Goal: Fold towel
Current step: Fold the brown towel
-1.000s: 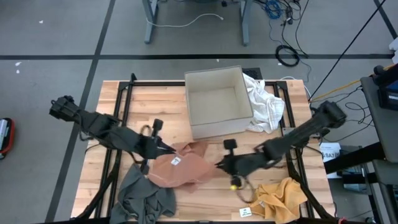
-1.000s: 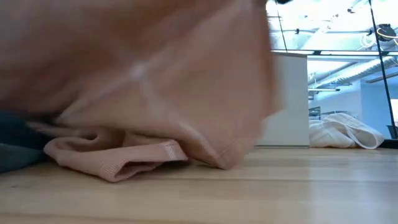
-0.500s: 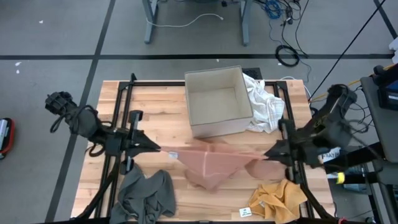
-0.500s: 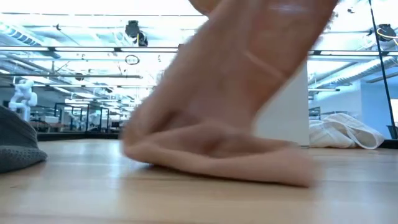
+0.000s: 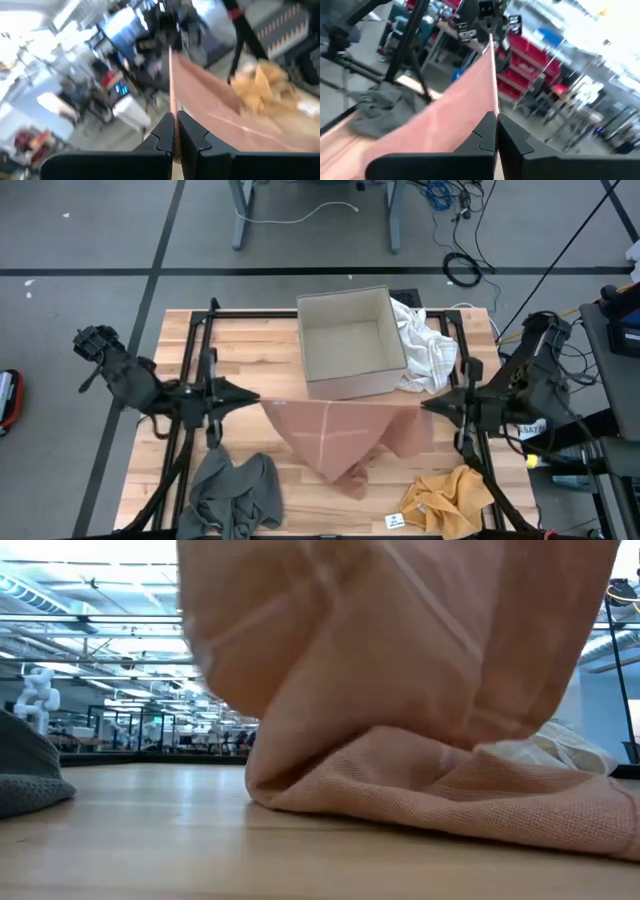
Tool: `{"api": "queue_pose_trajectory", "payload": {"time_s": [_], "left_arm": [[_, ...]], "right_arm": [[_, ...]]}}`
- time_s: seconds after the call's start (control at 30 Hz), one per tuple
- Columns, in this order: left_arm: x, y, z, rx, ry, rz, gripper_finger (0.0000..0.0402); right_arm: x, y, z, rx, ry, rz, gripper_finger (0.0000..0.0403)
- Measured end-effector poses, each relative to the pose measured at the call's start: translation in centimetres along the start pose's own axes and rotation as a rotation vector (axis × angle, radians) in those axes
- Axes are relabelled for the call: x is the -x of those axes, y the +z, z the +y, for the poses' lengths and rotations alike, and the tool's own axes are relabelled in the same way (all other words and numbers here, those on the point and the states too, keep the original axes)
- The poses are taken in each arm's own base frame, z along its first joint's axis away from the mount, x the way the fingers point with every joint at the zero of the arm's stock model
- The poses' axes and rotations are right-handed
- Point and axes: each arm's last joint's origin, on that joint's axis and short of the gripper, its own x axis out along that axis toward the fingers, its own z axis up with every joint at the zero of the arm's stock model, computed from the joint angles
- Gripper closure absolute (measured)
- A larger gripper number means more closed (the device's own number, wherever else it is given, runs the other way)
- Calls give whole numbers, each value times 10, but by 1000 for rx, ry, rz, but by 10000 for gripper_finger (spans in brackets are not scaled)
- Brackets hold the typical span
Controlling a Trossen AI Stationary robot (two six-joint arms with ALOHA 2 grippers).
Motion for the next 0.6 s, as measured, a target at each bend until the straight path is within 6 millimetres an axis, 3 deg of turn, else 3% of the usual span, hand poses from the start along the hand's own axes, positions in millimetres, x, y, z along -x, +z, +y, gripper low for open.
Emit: {"api": "queue_pose_trajectory", "payload": {"time_s": [0.2,0.4,0.6], "left_arm": [[-6,-22,-12,83,-57,214,392],[-13,-44,-26,124,-104,434,392],[-18,-57,-35,203,-131,584,392]], "right_arm": [[1,-22,8,-124,101,144,402],[-12,-46,28,-203,198,379,402],[-31,-66,59,-221,177,599,347]]}}
